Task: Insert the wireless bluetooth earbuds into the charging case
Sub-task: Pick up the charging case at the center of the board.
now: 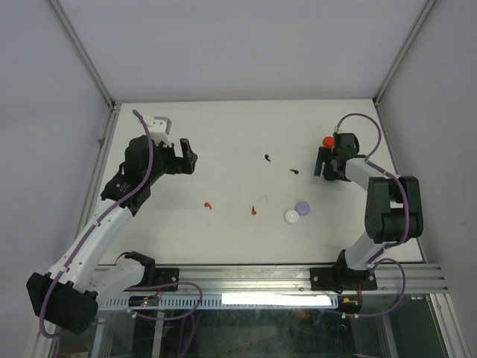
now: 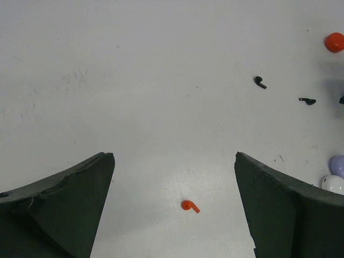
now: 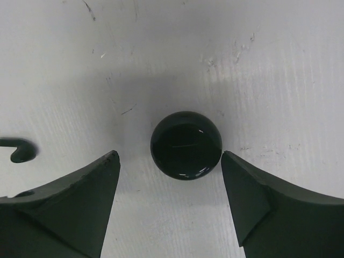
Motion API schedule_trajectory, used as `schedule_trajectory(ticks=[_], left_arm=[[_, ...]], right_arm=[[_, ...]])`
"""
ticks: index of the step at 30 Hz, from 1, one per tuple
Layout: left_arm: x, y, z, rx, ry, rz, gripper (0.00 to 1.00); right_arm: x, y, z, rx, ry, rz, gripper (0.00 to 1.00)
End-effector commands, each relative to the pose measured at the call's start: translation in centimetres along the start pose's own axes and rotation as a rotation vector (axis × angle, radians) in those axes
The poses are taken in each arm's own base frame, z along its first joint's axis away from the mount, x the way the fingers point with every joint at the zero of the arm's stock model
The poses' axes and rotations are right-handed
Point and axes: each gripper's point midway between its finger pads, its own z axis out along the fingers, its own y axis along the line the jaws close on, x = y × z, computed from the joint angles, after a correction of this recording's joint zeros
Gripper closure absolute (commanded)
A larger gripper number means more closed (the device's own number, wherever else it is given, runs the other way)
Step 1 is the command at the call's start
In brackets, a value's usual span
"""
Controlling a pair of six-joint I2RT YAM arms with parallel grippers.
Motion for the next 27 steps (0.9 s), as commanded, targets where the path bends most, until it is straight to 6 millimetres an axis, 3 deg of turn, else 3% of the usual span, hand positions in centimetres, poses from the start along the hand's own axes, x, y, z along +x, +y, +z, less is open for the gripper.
schedule_trajectory(ticks=[1, 11, 15, 17, 22, 27], left_arm=[[-0.9, -0.2, 0.1, 0.024, -0.034, -0.002, 0.01], [-0.5, -1.1, 0.6, 0.074, -0.012, -0.007, 0.01], [-0.1, -1.7, 0.9, 0.111, 0.004, -0.015, 0.01], [0.0, -1.9, 0.9, 0.123, 0.011, -0.020, 0.01], [0.1, -3.5, 1.0, 0.202, 0.028, -0.043, 0.02], [-0.8, -6.1, 0.2, 0.334, 0.034, -0.119, 0.03]], right_arm=[[-2.4, 0.2, 0.6, -0.029, -0.066, -0.053, 0.21], [-0.6, 1.2, 1.1, -0.089, 0.003, -0.069, 0.34], [-0.5, 1.6, 0.7, -0.099, 0.002, -0.070, 0.48], [-0.5, 2.2, 0.3, -0.115, -0.006, -0.070, 0.53], [-0.4, 4.7, -1.4, -0.171, -0.044, -0.074, 0.55], [-1.1, 7.0, -4.3, -0.219, -0.144, -0.078, 0.56]])
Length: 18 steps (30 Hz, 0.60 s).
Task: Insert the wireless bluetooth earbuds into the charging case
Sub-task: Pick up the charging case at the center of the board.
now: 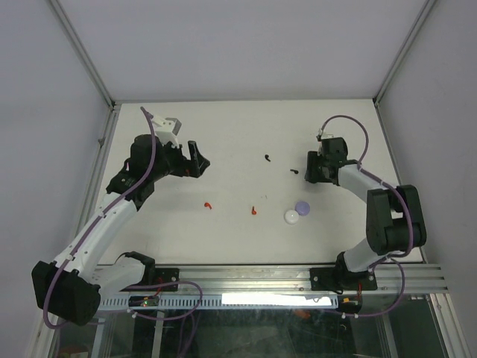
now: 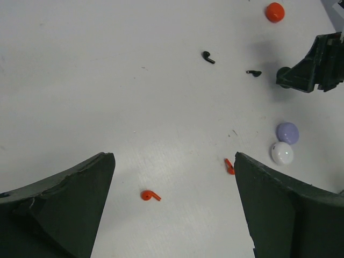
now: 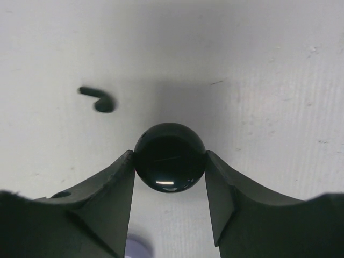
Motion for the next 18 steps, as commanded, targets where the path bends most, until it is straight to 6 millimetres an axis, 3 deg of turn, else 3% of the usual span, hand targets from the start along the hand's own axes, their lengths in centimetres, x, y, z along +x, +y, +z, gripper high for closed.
schedule_trajectory(ticks=[1, 10, 18], left_arm=[[-2.7, -3.5, -0.6, 0.169, -0.068, -0.061, 0.03], [-2.8, -7.1, -1.1, 0.352, -0.054, -0.230, 0.09], [-2.0, -11.0, 0.0, 0.470, -0.044, -0.303, 0.13]], right_arm=[[-3.1, 3.1, -3.6, -0.075, -0.175, 0.013, 0.56], [-4.5, 9.4, -9.5, -0.259, -0.414, -0.026, 0.56], [-4.7, 15.1, -14.4, -0.450, -0.608, -0.085, 0.55]])
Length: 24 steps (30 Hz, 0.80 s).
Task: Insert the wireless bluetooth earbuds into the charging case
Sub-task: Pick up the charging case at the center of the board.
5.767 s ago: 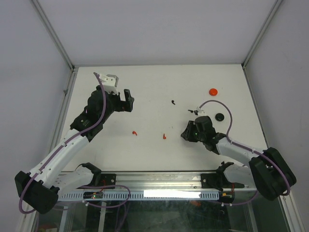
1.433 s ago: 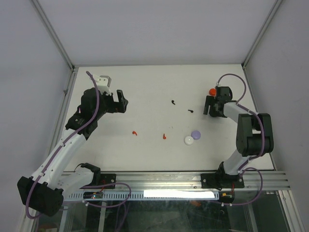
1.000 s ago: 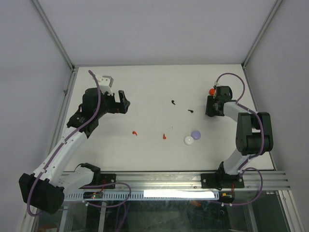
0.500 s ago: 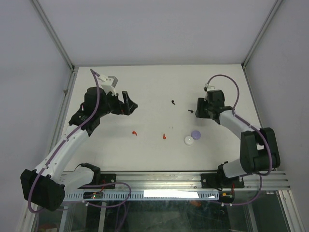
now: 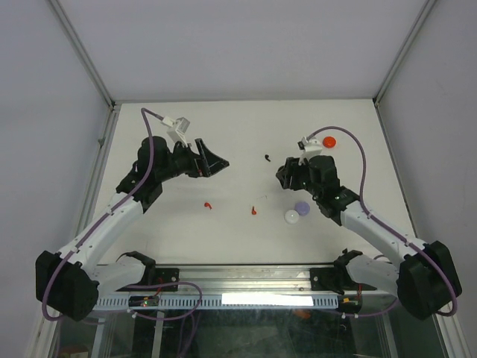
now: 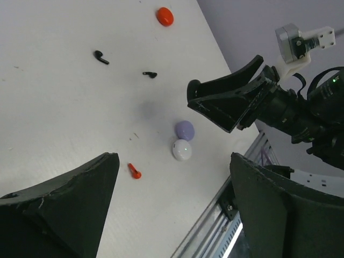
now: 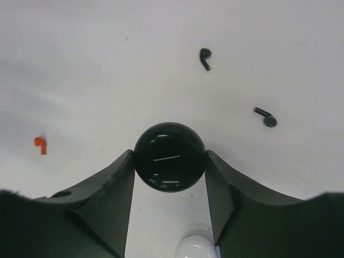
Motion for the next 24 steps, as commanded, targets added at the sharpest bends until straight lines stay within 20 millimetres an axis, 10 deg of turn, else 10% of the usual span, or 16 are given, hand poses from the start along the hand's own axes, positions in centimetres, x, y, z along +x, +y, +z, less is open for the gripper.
schedule_trajectory(ticks=[1, 15, 24], left_arm=[[-0.3, -3.5, 1.4, 0.128, -0.035, -0.033, 0.14], [3.3, -5.9, 6.8, 0.143, 0.040, -0.039, 0.35], [5.0, -5.3, 7.6, 0.127, 0.084, -0.033, 0.54]], right_arm=[[-4.8, 3.8, -1.4, -0.115, -0.227, -0.009, 0.55], [-3.5, 11.8, -3.1, -0.325, -0.331, -0.224, 0.55], [-3.0, 13.4, -3.0, -0.362, -0.357, -0.282, 0.55]])
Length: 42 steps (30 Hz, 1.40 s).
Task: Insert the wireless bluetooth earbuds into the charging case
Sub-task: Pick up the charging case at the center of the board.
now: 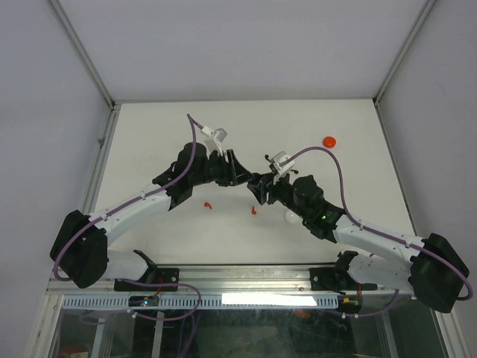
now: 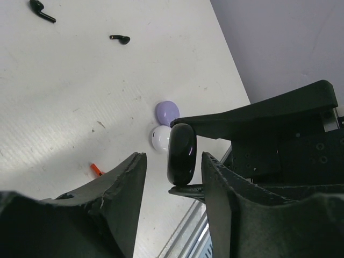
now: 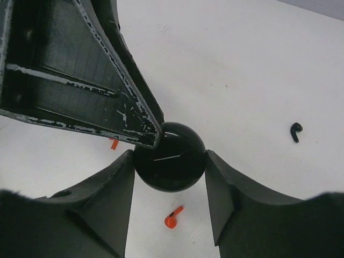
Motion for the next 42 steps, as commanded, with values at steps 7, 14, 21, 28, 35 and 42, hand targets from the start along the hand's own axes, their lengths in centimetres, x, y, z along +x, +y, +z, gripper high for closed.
schedule_trajectory(ticks=[7, 14, 21, 28, 35, 42], left_arm=[[-1.8, -2.7, 0.6, 0.082, -0.040, 0.054, 0.60], [-1.1, -2.9, 0.9, 0.095, -0.010, 0.074, 0.70], [-2.5, -3.5, -0.4, 0.085, -0.046, 0.215, 0.92], [-3.3, -3.9, -1.8, 0.062, -0.020, 0.399, 0.99], [-3.5, -6.1, -4.0, 0.126, 0.052, 0.568, 1.00], [-2.2, -8.0, -5.8, 0.254, 0.141, 0.724, 1.00]], right_arm=[[-2.7, 0.4, 0.7, -0.003, -0.109, -0.038, 0.54], [-3.0, 0.4, 0.6, -0.002, -0.121, -0.044, 0.52], [-3.1, 0.5, -0.7, -0.016, -0.118, -0.055, 0.46], [-3.9, 2.8, -3.1, -0.201, -0.080, -0.113, 0.26], [-4.6, 3.6, -5.1, -0.375, -0.056, -0.124, 0.20], [-6.3, 4.1, -5.8, -0.491, -0.104, -0.124, 0.20]])
